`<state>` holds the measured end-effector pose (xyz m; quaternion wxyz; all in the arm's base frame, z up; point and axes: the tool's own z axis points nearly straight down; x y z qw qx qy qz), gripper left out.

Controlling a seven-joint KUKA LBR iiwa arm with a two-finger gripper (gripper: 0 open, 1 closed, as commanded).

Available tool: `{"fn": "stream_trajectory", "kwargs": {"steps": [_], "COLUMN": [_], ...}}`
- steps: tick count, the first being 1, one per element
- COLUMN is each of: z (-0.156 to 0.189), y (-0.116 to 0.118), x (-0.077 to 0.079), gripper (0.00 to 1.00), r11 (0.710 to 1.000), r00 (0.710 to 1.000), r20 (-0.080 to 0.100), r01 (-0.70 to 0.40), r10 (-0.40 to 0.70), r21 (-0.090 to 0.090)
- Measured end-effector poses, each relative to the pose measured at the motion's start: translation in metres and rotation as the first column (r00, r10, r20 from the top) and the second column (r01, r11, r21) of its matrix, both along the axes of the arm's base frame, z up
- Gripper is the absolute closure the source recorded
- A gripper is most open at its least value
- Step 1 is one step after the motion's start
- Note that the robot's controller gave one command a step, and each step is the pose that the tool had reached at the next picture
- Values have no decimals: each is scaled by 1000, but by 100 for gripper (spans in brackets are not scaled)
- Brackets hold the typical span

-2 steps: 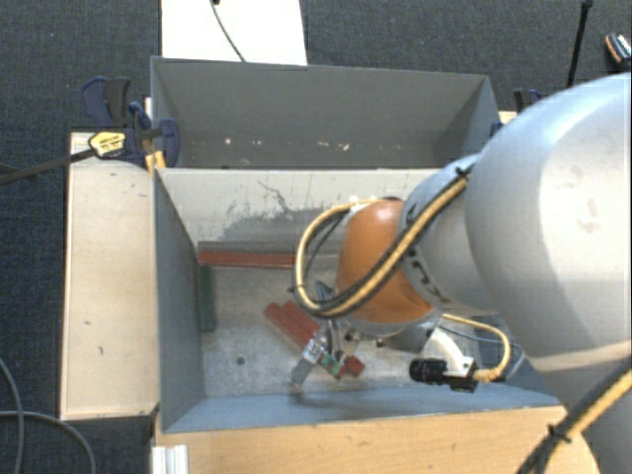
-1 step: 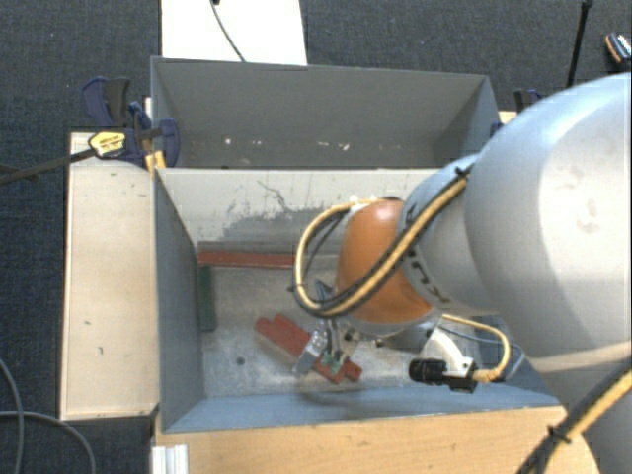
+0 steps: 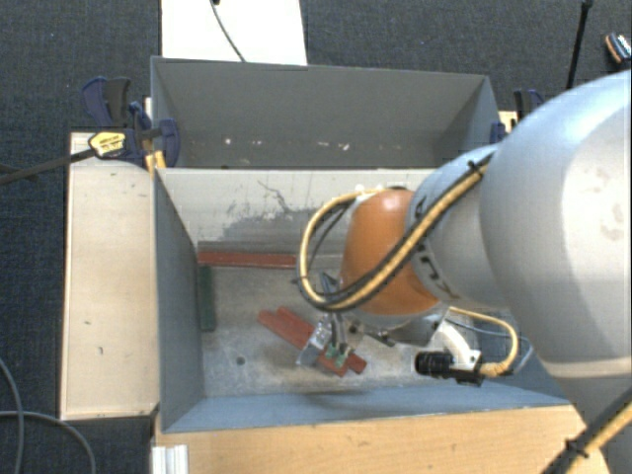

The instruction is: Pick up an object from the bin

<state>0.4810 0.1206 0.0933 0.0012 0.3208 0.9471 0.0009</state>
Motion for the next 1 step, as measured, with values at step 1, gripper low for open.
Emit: {"fn": "stream_trajectory", "kwargs": {"steps": [1], "z": [20], "y": [0], "x": [1], "gripper": [100], "r11": [1000], "r00": [1000], "r20": [1], "r01": [-2], "r10": [2], "r21": [0]}}
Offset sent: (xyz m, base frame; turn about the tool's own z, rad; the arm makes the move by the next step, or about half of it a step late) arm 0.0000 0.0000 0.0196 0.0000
